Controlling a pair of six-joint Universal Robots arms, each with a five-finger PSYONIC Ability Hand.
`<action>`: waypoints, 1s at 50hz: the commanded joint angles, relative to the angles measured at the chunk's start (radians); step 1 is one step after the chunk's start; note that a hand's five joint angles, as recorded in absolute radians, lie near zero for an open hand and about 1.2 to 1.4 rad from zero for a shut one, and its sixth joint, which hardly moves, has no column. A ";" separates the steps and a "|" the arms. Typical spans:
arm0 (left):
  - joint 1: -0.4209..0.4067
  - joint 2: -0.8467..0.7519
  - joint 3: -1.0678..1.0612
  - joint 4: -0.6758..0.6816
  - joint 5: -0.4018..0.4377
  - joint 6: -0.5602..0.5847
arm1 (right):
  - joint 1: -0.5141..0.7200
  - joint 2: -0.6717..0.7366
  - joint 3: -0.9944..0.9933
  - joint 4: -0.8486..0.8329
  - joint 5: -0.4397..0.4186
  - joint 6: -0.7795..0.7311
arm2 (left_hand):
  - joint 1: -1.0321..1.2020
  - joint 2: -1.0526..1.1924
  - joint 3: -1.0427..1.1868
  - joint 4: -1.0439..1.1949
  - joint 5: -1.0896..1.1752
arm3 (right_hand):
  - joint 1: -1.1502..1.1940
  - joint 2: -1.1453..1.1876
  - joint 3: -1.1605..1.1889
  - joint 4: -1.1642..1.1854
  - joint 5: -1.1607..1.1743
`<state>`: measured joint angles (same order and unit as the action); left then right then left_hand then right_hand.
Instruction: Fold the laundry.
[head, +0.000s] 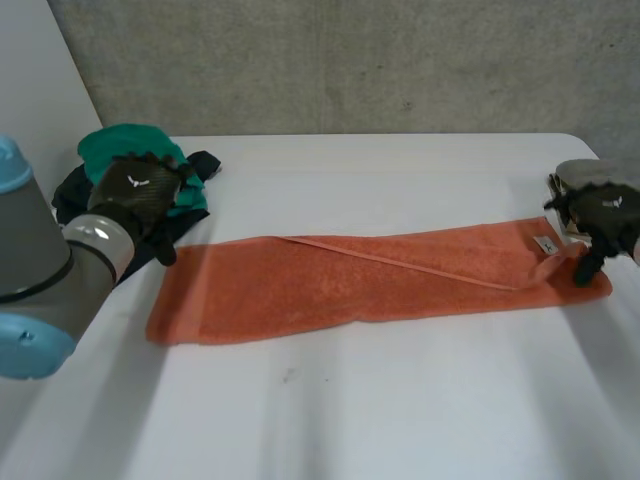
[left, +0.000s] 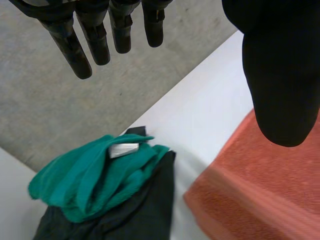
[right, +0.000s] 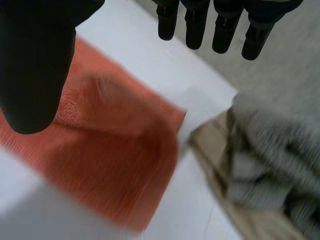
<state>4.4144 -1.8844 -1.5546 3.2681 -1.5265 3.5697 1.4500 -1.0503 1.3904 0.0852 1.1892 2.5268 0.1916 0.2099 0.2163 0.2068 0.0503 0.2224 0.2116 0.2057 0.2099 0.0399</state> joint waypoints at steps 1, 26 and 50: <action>-0.009 -0.008 -0.053 0.076 0.017 -0.006 | -0.014 0.055 0.012 -0.185 0.024 -0.008 | -0.017 -0.035 -0.042 -0.032 -0.050 | -0.021 -0.011 -0.005 -0.009 -0.013; 0.005 -0.010 -0.064 0.079 0.008 -0.055 | 0.069 0.302 -0.292 -0.670 0.331 0.331 | -0.017 -0.035 -0.042 -0.032 -0.050 | -0.048 -0.037 -0.031 -0.035 -0.040; -0.006 0.057 -0.122 0.067 0.017 -0.088 | 0.023 0.072 -0.078 -0.063 0.075 -0.038 | -0.017 -0.035 -0.042 -0.032 -0.050 | 0.078 0.089 0.095 0.091 0.086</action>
<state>4.4133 -1.8581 -1.6509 3.3390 -1.5137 3.4958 1.4996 -0.9009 1.1983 -0.1013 1.3130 2.6452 0.1916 0.2099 0.2163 0.2068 0.0503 0.2231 0.2115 0.2073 0.2111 0.0407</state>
